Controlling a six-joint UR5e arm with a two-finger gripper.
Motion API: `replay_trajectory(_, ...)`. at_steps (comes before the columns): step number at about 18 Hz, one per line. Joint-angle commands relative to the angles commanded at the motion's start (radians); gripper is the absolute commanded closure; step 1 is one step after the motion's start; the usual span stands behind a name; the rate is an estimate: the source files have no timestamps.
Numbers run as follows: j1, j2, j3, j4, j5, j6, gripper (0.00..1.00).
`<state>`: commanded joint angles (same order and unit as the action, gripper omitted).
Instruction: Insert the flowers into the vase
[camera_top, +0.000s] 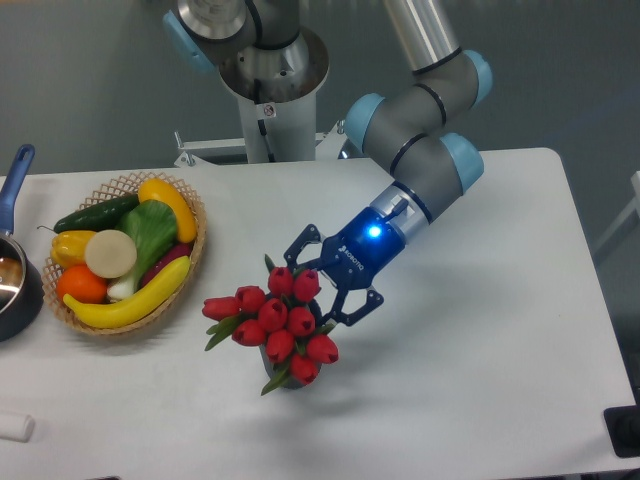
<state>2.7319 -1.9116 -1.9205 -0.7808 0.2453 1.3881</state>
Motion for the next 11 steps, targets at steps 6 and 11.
replay_trajectory(6, 0.049, 0.111, 0.017, -0.003, 0.372, 0.060, 0.00)
replay_trajectory(11, 0.087, 0.166, 0.043, -0.002, 0.593, 0.061, 0.00)
